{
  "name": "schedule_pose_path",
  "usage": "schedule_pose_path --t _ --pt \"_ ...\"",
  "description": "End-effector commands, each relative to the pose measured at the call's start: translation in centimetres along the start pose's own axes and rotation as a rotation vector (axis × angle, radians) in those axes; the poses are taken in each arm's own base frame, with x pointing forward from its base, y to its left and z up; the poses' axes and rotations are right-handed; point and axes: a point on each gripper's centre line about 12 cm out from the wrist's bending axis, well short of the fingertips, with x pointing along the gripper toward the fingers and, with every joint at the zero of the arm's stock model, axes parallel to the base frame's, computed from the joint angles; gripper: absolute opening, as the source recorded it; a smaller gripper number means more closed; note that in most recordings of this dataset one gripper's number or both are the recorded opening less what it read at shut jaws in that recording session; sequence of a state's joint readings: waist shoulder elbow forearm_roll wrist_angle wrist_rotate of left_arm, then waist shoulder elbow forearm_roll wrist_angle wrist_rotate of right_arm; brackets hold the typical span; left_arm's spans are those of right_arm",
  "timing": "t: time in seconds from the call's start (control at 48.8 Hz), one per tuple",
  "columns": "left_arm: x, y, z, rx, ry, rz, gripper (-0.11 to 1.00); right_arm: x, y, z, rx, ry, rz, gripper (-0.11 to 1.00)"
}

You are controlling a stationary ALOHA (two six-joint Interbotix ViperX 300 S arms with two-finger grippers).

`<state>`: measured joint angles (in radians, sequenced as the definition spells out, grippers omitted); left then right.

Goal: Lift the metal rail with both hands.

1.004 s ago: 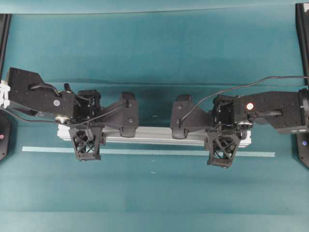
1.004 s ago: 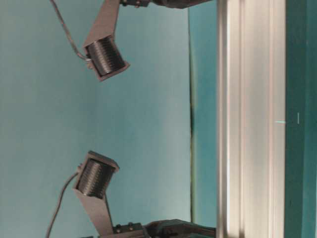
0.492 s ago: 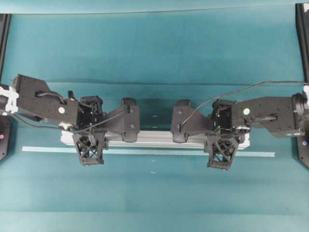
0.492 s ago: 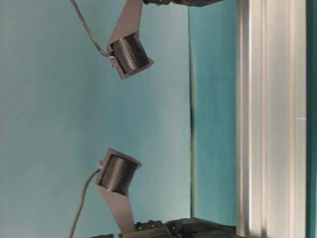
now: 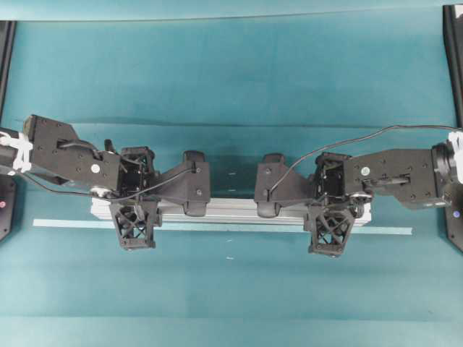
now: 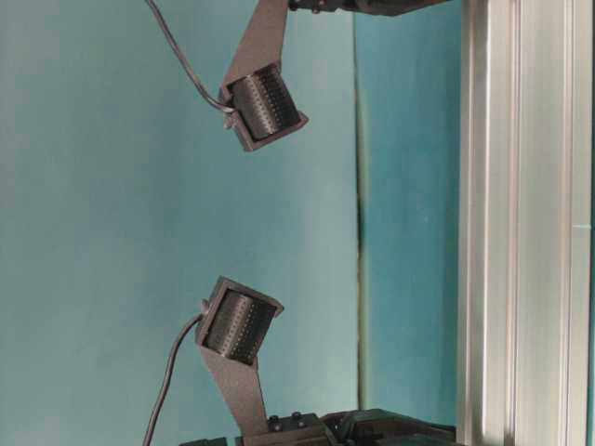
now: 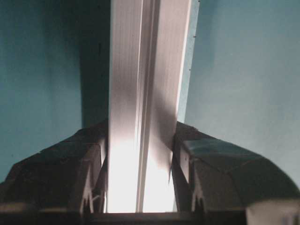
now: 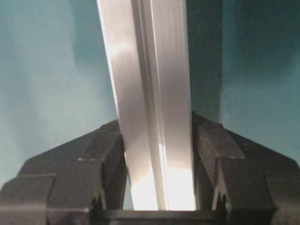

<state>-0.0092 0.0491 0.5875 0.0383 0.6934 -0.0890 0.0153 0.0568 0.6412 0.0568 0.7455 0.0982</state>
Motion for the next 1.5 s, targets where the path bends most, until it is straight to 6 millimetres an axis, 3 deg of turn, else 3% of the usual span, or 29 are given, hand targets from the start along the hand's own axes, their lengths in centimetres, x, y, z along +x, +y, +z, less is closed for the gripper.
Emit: schedule_pose_path --t 0.0,0.942,0.983,1.106,1.209,1.475 --pt "-0.4 0.0 0.5 -0.010 -0.028 -0.002 0.31 0.1 0.1 0.2 0.002 -0.018 0.004 0.39" --pt "-0.1 -0.6 1.0 0.002 -0.090 -0.013 0.31 0.6 0.2 0.5 0.013 -0.046 0.014 0.41" --pt "-0.1 -0.6 0.9 0.002 -0.090 -0.013 0.38 0.6 0.2 0.4 0.015 -0.045 0.015 0.52" --pt "0.1 -0.7 0.7 0.003 -0.090 -0.014 0.74 0.6 0.2 0.5 0.010 -0.048 0.014 0.87" --pt "0.1 -0.7 0.5 0.003 -0.085 -0.014 0.96 0.6 0.3 0.6 0.001 -0.055 0.014 1.00" --pt "-0.3 -0.8 0.6 0.013 -0.090 -0.015 0.96 0.2 0.3 1.3 0.001 -0.109 0.014 0.99"
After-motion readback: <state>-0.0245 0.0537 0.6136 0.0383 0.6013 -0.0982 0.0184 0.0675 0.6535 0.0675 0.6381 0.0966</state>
